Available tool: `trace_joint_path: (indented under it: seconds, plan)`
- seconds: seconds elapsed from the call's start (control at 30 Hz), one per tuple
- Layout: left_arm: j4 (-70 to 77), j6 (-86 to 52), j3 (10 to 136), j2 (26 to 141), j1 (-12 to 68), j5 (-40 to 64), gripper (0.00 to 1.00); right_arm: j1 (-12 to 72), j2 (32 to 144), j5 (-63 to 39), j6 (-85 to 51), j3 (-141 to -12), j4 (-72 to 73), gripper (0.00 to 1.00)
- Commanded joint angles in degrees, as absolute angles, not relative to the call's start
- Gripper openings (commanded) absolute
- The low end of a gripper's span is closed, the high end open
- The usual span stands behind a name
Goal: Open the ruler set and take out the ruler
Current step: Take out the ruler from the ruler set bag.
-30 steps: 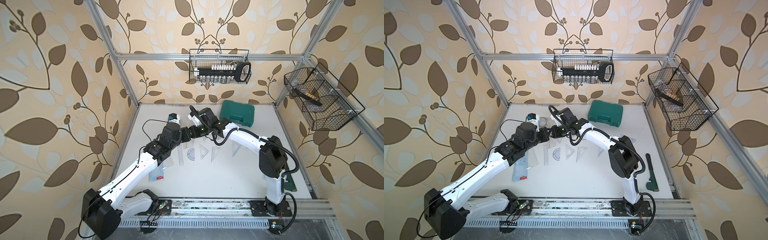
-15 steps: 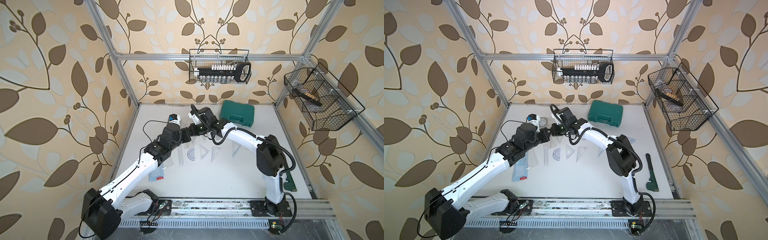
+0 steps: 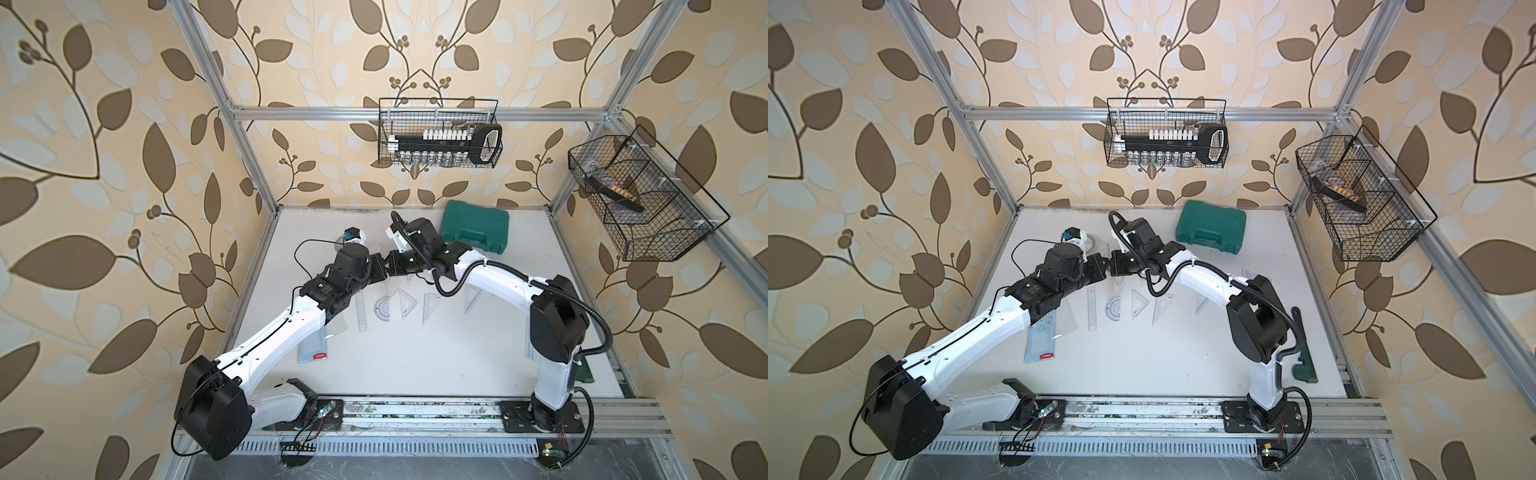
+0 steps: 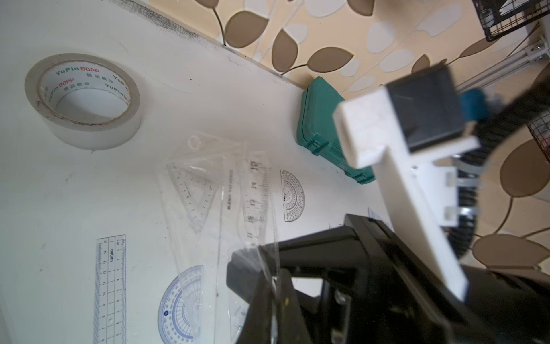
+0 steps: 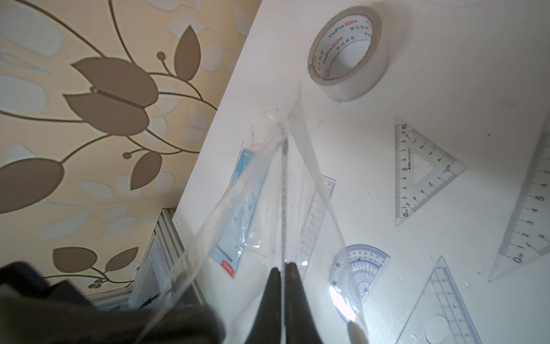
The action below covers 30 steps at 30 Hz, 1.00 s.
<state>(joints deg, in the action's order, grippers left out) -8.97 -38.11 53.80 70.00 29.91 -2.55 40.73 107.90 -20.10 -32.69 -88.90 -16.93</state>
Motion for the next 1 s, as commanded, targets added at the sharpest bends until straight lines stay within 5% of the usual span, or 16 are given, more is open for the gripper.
trace_joint_path:
  seconds: [0.0, 0.3, 0.6, 0.97]
  plan:
    - [-5.5, -39.2, 57.4, 71.0, 29.5, -2.7, 0.0, 40.7, 103.9, -17.8, -30.3, -87.2, -18.3, 0.0]
    - [-4.7, -39.9, 56.8, 71.2, 29.6, -0.6, 0.0, 38.9, 99.2, -11.5, -31.6, -83.5, -12.3, 0.0]
    - [-8.7, -38.3, 54.8, 70.3, 29.8, -2.5, 0.0, 34.9, 102.4, -10.8, -34.8, -94.5, -6.2, 0.0]
    - [-45.1, -23.7, 69.8, 64.9, 27.4, -22.1, 0.0, 30.9, 95.8, -19.4, -33.0, -90.0, -11.0, 0.0]
